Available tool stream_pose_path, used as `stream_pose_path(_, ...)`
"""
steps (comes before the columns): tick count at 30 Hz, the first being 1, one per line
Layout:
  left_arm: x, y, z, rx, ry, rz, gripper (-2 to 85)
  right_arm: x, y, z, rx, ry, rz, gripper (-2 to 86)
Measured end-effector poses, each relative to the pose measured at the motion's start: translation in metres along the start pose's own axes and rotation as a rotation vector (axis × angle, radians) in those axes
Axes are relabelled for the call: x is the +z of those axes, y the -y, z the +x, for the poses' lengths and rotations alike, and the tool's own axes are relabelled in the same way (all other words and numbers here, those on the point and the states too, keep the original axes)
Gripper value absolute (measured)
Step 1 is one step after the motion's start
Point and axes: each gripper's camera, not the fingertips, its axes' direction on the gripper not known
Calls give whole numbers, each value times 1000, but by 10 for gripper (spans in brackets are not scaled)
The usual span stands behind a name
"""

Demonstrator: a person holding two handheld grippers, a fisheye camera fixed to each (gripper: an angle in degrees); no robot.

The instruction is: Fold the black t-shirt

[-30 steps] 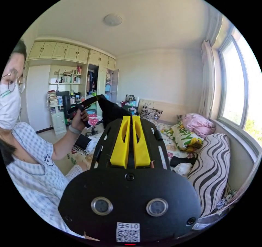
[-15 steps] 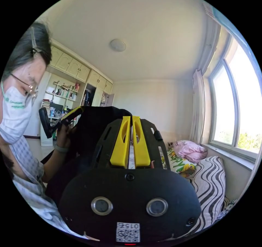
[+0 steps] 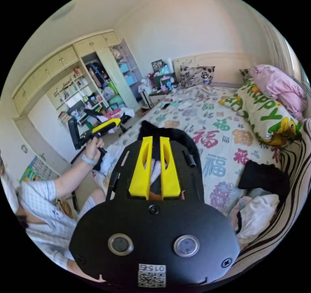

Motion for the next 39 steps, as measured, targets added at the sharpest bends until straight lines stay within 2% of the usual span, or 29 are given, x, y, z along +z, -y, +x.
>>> stream_pose_path(2,6,-46,-21,-50,-86,-23,5,27,-49,17,-9,-22,-112,55)
stream_pose_path(4,13,-92,-41,-118,-142,-159,12,59,-125,44,74,-35,-297,69)
stream_pose_path(6,19,-152,-67,-261,-204,-375,60,73,-183,63,165,-35,-427,76)
stream_pose_path(10,26,-209,-92,-424,-226,-620,92,79,-278,103,406,-67,-562,110)
stream_pose_path(13,57,-226,-97,-426,-231,-793,96,91,-300,134,521,1,-572,127)
stream_pose_path(15,100,-234,-96,-435,-312,-948,94,106,-303,151,565,35,-602,126)
stream_pose_path(17,130,-236,-91,-433,-341,-1007,81,124,-302,167,594,41,-669,111)
stream_pose_path(19,149,-229,-87,-373,-261,-1029,54,135,-295,181,562,-44,-757,52)
stream_pose_path(21,166,-218,-88,-333,-291,-1048,22,136,-292,187,549,-9,-780,19)
stream_pose_path(24,164,-197,-100,-330,-316,-1003,5,116,-288,187,524,19,-730,6)
stream_pose_path(28,139,-171,-120,-311,-239,-915,-2,84,-293,177,492,24,-669,1)
stream_pose_path(30,129,-162,-129,-214,-42,-955,-2,84,-297,172,475,-3,-688,0)
stream_pose_path(32,127,-161,-136,-192,9,-962,0,94,-301,167,453,10,-735,0)
stream_pose_path(36,153,-168,-144,-357,-189,-889,26,122,-308,174,412,-82,-822,0)
stream_pose_path(39,199,-170,-127,-384,-220,-890,97,121,-310,187,450,-99,-773,0)
